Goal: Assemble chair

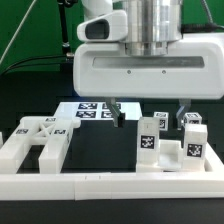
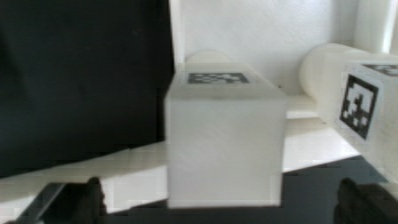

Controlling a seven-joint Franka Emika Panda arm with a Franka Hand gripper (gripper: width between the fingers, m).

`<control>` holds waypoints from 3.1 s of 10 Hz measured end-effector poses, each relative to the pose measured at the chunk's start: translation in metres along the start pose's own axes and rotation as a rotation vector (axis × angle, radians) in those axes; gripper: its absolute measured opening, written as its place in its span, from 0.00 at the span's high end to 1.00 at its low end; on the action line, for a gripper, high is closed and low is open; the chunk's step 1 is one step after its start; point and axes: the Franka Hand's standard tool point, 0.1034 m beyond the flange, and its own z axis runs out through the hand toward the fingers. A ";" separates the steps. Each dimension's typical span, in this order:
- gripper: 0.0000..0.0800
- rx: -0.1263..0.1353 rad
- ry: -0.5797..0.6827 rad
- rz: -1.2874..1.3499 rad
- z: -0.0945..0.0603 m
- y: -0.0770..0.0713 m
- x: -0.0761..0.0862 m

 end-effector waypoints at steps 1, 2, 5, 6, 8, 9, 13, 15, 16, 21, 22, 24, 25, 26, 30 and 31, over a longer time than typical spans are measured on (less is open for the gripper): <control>0.19 -0.003 -0.012 -0.001 0.007 0.000 -0.009; 0.19 -0.005 -0.026 0.003 0.008 0.002 -0.011; 0.49 -0.007 -0.025 0.027 0.008 0.003 -0.011; 0.49 -0.007 -0.025 0.070 0.008 0.002 -0.011; 0.64 -0.008 -0.025 0.227 0.008 0.002 -0.011; 0.64 -0.009 -0.025 0.274 0.008 0.002 -0.011; 0.64 0.020 -0.025 0.671 0.010 0.001 -0.008; 0.64 0.024 -0.029 0.947 0.010 -0.005 -0.009; 0.64 0.060 -0.013 1.106 0.011 -0.009 -0.005; 0.34 0.063 -0.007 0.979 0.011 -0.010 -0.004; 0.34 0.052 -0.024 0.786 0.010 -0.010 -0.005; 0.20 0.043 -0.038 0.583 0.011 -0.010 -0.007; 0.20 0.044 -0.036 0.508 0.011 -0.010 -0.007; 0.19 0.045 -0.034 0.449 0.011 -0.009 -0.007; 0.19 0.032 0.000 0.139 0.013 -0.003 0.001; 0.33 0.031 0.000 0.137 0.013 -0.002 0.001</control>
Offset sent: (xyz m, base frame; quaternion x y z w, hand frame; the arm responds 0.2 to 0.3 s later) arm 0.0000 0.0000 0.0000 0.0000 0.0000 0.0650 0.9979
